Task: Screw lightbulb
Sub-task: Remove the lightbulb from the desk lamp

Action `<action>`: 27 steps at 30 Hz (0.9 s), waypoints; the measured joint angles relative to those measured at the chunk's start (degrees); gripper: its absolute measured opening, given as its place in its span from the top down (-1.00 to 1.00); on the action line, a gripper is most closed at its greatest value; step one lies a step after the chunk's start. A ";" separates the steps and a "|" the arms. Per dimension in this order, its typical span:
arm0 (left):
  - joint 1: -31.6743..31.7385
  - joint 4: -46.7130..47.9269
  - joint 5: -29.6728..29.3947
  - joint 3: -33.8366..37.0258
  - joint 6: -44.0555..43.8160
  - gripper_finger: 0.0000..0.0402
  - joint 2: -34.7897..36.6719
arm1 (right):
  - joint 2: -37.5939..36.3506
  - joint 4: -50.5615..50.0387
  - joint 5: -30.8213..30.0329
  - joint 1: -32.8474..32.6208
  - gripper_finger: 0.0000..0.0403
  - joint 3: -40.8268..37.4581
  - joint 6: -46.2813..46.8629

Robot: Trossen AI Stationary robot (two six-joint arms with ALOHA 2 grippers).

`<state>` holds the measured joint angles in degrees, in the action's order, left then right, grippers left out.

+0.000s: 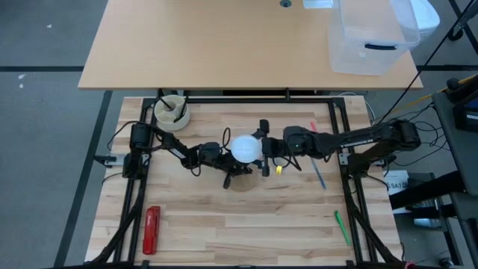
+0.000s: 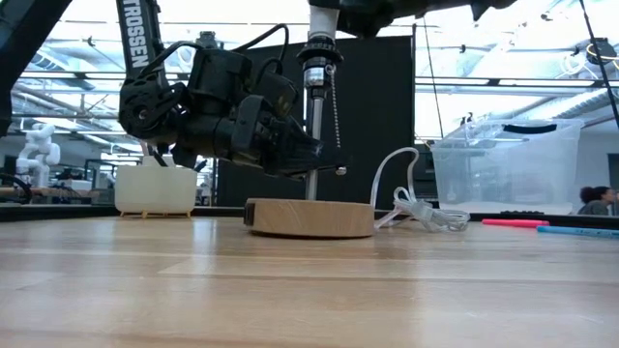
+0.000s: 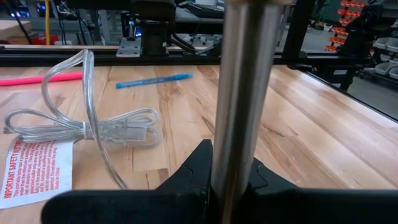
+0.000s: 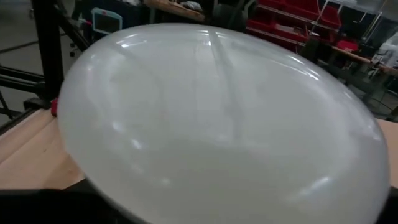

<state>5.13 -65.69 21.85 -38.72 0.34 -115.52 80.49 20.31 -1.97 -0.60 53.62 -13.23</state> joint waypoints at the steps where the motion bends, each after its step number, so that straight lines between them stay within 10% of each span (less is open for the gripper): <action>1: 0.01 0.00 -0.01 0.00 0.01 0.87 0.00 | -0.30 -0.46 -0.15 -0.26 -0.49 -0.03 0.02; 27: 0.03 -0.60 -0.79 0.13 -0.26 0.87 -0.02 | -2.84 -5.04 -6.71 -4.31 -0.62 0.05 4.50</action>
<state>5.17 -66.29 21.06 -38.59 0.08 -115.55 77.64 15.28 -8.68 -4.91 53.67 -8.74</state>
